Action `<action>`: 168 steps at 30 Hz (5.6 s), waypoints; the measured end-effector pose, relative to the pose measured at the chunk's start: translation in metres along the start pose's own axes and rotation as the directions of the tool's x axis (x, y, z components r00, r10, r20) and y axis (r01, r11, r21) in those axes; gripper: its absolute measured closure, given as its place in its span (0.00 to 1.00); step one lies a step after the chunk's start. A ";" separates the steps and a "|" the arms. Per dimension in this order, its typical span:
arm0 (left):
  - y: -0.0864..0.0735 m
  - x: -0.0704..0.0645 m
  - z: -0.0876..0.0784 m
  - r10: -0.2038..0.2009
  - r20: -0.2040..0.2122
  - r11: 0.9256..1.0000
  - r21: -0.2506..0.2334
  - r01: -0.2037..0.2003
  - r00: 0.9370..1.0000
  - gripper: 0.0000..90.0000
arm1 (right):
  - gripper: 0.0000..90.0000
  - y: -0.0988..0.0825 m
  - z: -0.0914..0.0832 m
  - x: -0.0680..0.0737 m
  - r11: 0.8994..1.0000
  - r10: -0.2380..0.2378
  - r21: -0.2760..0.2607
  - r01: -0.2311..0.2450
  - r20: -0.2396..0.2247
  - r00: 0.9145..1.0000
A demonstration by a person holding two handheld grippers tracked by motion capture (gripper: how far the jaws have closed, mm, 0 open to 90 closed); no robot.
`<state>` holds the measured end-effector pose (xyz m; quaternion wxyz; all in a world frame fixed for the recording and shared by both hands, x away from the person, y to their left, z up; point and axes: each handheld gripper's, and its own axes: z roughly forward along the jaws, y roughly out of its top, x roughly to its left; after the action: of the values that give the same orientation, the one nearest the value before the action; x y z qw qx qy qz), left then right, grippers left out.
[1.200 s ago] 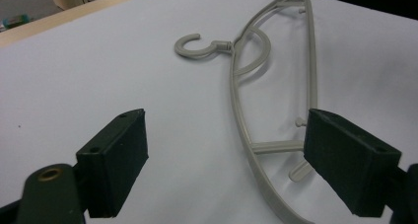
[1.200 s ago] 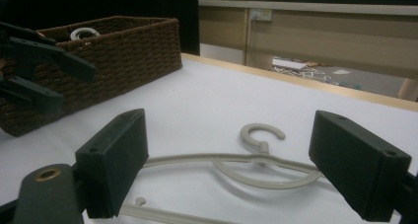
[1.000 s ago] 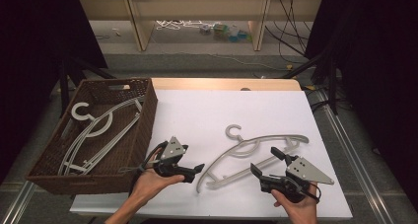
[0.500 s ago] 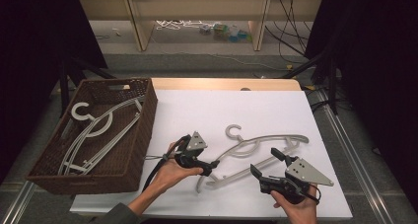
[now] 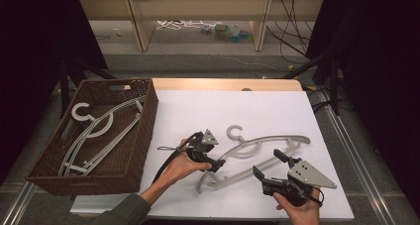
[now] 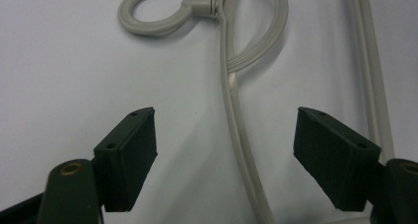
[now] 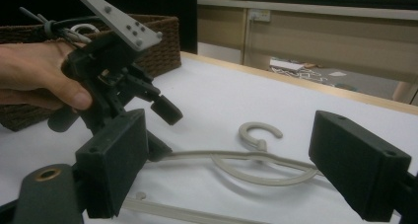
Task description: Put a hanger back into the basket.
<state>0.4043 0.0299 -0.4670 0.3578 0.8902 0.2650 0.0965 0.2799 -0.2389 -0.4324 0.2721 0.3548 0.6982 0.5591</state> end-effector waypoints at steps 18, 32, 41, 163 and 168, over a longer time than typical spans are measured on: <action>0.025 0.003 0.022 0.068 0.040 0.990 0.119 -0.073 0.997 0.46 | 0.18 0.000 -0.001 -0.001 1.000 0.002 0.015 -0.002 0.002 1.000; 0.032 0.005 0.035 0.089 0.061 0.973 0.207 -0.100 0.994 0.65 | 0.18 0.000 0.000 -0.002 1.000 0.007 0.004 -0.007 -0.015 1.000; 0.038 0.003 0.037 0.065 0.059 0.963 0.258 -0.079 0.996 0.75 | 0.18 -0.001 0.002 -0.001 1.000 0.009 -0.008 -0.009 -0.017 1.000; -0.019 0.128 -0.286 -0.250 -0.335 0.956 -0.237 0.175 0.909 0.91 | 0.19 -0.001 0.001 -0.002 1.000 0.001 0.011 -0.001 0.005 1.000; -0.036 0.135 -0.295 -0.284 -0.346 0.947 -0.246 0.206 0.894 0.91 | 0.19 -0.001 0.001 -0.002 1.000 0.007 0.012 -0.007 -0.005 1.000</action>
<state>0.3964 0.2980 -0.2803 0.3983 0.7732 0.4279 0.2458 0.2819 -0.2398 -0.4340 0.2662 0.3576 0.7009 0.5567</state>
